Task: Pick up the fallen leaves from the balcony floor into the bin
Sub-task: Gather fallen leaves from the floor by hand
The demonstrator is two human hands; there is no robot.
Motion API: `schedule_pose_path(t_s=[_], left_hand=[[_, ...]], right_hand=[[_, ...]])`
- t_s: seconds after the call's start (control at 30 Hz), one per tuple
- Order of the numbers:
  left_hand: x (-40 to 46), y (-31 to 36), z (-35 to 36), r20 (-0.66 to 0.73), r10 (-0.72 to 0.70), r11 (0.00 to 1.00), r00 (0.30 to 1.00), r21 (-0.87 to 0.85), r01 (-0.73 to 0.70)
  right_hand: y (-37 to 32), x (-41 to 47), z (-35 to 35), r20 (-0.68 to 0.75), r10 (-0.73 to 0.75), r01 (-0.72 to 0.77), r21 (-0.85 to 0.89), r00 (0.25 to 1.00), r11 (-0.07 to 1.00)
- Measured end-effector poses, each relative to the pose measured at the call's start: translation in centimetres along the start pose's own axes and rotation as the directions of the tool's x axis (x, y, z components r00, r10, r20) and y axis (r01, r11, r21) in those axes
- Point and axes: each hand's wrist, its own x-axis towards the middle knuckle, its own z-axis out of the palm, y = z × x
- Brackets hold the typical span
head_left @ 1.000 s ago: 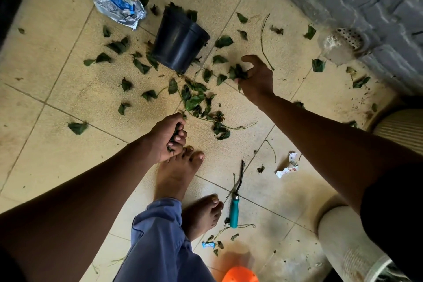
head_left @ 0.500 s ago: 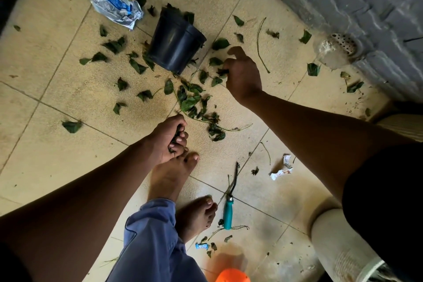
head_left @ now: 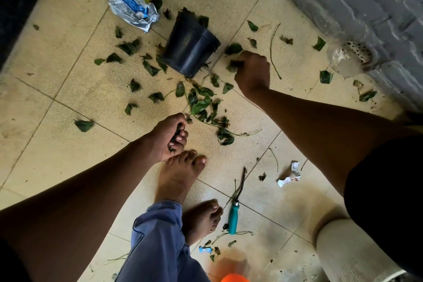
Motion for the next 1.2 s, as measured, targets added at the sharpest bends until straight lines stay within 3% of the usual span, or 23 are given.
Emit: schedule_pose_path(t_s=[0.1,0.27,0.4,0.5,0.6,0.7,0.8,0.93,1.07,1.2], left_hand=[[0.2,0.0,-0.3,0.004,-0.008,1.0,1.0,-0.016,0.008],[0.3,0.2,-0.5,0.004,-0.007,1.0,1.0,-0.02,0.007],[0.0,0.3,-0.5,0.02,0.004,1.0,1.0,-0.027,-0.004],[-0.7,0.6,-0.3,0.037,0.008,0.998,0.999,-0.056,-0.006],[-1.8,0.8,0.1,0.047,0.02,0.994,0.999,-0.107,-0.015],[-2.8,1.0,1.0,0.06,0.052,0.987,0.997,-0.156,-0.042],[-3.9,0.7,2.5,0.094,0.096,0.974,0.991,-0.212,-0.074],[-6.4,-0.5,4.3,0.229,0.244,0.954,0.942,-0.232,-0.191],[-10.5,-0.7,6.2,0.294,0.175,0.952,0.94,-0.292,-0.086],[-14.2,-1.1,7.3,0.313,0.162,0.969,0.936,-0.228,-0.092]], right_hand=[[0.1,1.5,-0.9,-0.021,0.078,-0.078,0.025,0.997,0.997],[-0.4,3.3,-0.6,0.149,-0.14,0.165,-0.175,0.979,0.971],[-0.1,3.0,0.2,0.099,-0.102,0.123,-0.225,0.99,0.967],[0.1,1.9,-0.2,0.055,0.079,-0.077,-0.032,0.995,0.997],[-1.6,-1.2,-1.7,0.102,0.276,-0.294,0.296,0.956,0.909],[-4.8,-6.0,-4.5,0.295,0.247,-0.381,0.611,0.923,0.694],[-8.4,-11.3,-7.7,0.37,0.14,-0.38,0.729,0.918,0.568],[-11.8,-17.2,-10.2,0.192,0.01,-0.141,0.681,0.981,0.718],[-12.6,-19.6,-12.1,0.039,-0.014,-0.004,0.414,0.999,0.91],[-13.0,-20.9,-15.2,-0.03,-0.043,0.049,0.229,0.999,0.972]])
